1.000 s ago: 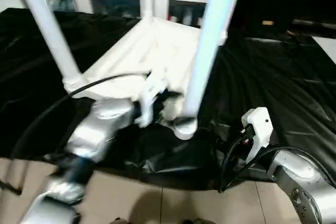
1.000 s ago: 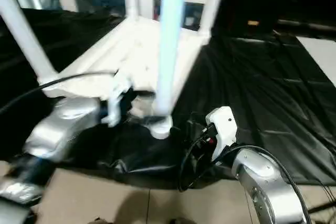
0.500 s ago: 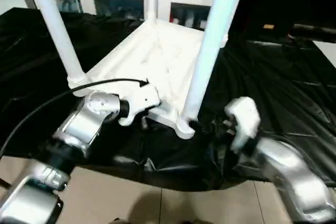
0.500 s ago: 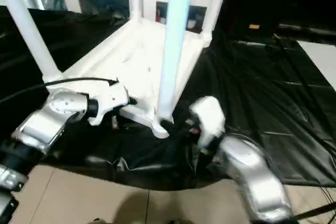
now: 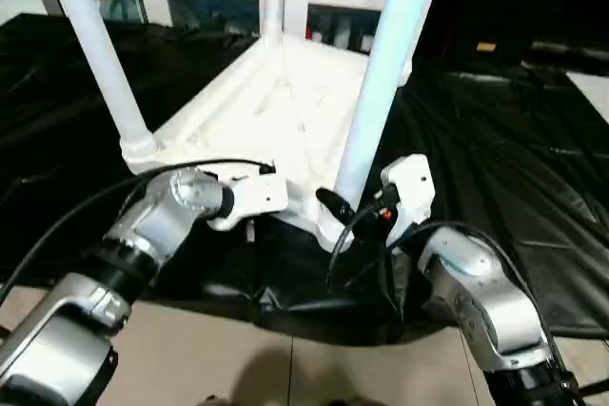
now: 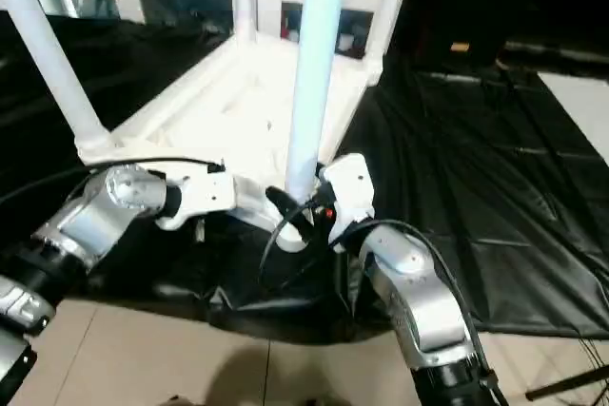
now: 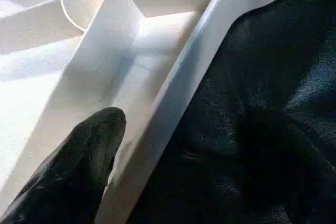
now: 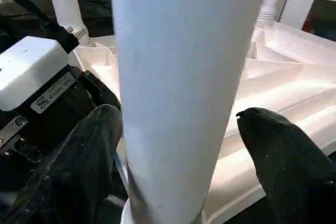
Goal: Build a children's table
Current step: Rotate table base
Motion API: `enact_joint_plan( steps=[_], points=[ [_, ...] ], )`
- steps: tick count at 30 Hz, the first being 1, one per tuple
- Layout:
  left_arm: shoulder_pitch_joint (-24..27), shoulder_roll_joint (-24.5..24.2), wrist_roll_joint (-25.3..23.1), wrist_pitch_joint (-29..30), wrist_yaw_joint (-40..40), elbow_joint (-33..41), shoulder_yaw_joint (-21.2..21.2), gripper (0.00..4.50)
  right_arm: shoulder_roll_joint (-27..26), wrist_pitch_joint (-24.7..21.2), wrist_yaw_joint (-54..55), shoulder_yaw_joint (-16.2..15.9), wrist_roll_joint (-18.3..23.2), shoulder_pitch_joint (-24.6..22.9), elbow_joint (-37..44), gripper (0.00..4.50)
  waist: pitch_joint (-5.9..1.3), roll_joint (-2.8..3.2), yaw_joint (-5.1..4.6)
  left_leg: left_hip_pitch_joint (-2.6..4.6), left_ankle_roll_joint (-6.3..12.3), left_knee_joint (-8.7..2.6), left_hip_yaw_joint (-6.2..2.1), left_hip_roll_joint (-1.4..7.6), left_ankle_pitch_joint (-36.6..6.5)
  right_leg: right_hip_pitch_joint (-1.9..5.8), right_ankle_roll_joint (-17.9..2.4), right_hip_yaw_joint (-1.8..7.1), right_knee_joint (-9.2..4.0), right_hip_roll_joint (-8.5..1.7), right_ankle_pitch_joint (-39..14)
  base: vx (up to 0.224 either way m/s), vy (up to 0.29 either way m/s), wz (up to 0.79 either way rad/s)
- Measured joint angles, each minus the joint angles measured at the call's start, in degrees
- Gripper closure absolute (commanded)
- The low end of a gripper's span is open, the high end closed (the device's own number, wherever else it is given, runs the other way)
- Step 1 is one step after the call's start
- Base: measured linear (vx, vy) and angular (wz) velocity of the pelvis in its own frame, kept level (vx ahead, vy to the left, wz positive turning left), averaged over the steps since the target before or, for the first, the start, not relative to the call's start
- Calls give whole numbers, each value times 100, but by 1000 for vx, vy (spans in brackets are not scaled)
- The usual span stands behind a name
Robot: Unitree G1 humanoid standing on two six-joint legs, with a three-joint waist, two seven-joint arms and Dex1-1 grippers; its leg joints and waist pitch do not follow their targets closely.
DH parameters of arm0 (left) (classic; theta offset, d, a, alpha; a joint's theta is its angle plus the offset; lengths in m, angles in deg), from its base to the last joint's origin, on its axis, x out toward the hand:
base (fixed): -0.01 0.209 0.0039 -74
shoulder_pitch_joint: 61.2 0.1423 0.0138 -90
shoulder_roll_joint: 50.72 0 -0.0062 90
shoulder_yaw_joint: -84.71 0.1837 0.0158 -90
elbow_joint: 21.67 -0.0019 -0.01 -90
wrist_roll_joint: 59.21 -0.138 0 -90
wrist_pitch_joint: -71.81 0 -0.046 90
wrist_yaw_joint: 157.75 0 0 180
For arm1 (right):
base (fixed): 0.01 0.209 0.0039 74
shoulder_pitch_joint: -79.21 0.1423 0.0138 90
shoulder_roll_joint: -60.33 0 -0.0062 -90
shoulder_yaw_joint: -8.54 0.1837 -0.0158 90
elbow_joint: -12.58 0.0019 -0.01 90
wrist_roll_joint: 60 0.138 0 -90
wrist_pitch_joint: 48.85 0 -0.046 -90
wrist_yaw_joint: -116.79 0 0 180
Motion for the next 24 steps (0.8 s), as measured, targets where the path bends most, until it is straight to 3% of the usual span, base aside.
enact_joint_plan(
  steps=[8, 15, 18, 24],
  points=[
    [-29, -444, -208, 24, 330, 125, 44, 13, -64, 138, 42, 26, 2, 31, -113, 61, -1, -1, -33, 23, -9, -3, -1, 2, 4, 0, -1, 0, 18, 2, 1, 0, 0, 0],
    [198, -922, -199, 92, 953, 804, 54, 13, -52, 146, -134, -3, 65, 29, -124, 61, -8, -11, -134, 21, -15, -4, -1, 4, 8, -1, -4, 7, 17, 12, 2, 0, 0, 0],
    [342, -1054, -41, 156, 1230, 1028, 5, 13, -38, 196, -136, 3, 74, 31, -167, 61, -12, -18, -214, 26, -16, -9, -1, 5, 7, -1, -5, 11, 16, 18, 1, 0, 0, 0],
    [618, -1194, 469, 663, 1825, 1567, -177, 13, -8, 219, -152, 27, 74, 64, -231, 61, -14, -18, -251, 37, -17, -9, -2, 6, 7, -1, -7, 16, 19, 24, 3, 0, 0, 0]
  ],
)
